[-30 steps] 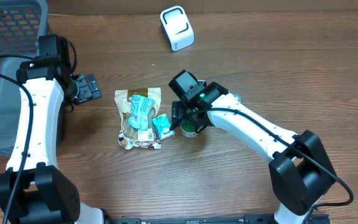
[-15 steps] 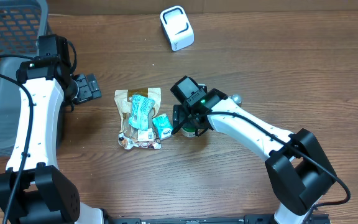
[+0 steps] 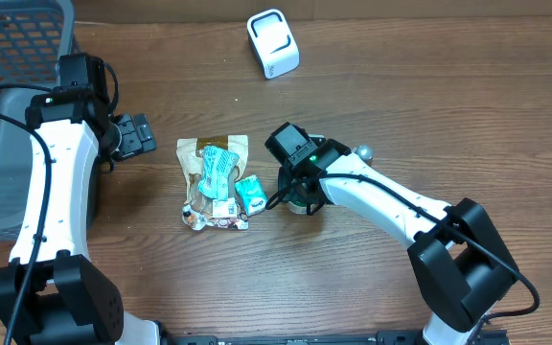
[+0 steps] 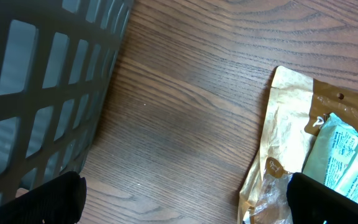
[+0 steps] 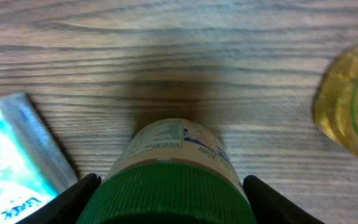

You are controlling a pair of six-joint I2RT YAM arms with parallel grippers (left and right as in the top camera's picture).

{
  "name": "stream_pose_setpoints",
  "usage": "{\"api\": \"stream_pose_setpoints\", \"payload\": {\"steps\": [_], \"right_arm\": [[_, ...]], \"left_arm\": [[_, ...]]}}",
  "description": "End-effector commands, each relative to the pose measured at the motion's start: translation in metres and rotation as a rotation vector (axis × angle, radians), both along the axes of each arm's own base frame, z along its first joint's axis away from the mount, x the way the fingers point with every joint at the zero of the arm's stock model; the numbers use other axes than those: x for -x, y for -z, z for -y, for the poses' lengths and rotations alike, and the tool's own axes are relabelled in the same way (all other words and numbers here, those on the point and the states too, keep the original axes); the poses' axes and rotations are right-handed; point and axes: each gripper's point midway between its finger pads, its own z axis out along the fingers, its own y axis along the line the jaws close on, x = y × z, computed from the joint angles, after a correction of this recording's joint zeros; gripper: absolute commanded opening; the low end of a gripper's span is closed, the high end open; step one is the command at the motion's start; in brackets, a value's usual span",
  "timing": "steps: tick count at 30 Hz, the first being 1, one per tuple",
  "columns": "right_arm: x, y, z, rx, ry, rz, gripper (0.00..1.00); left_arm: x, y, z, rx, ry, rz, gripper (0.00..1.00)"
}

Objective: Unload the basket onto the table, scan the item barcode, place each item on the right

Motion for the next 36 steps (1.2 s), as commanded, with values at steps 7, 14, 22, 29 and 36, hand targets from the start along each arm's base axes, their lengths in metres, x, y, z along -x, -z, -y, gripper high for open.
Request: {"api": "stream_pose_setpoints", "payload": {"steps": [7,14,22,29,36], "right_arm": [[0.008,0.004,0.008,0.03,0.046,-0.023,0.69],[0.016,0.005,0.015,0.058,0.046,-0.056,0.79],[0.009,0.004,0.011,0.047,0.036,-0.028,0.9],[0.011,0.005,0.013,0.056,0.033,-0.038,0.91],[0.013,0.015,0.014,0.073,0.032,-0.058,0.9]], "left_arm": [[-0.003,-0.012,-0.003,-0.021,0.009,0.032,0.99],[-0.003,-0.012,-0.003,-0.021,0.009,0.032,1.0],[-0.003,-0.012,-0.003,-0.021,0.009,0.032,1.0],[-0.003,-0.012,-0.003,-0.021,0.009,0.032,0.99],[-0.003,-0.012,-0.003,-0.021,0.009,0.032,0.99]]}}
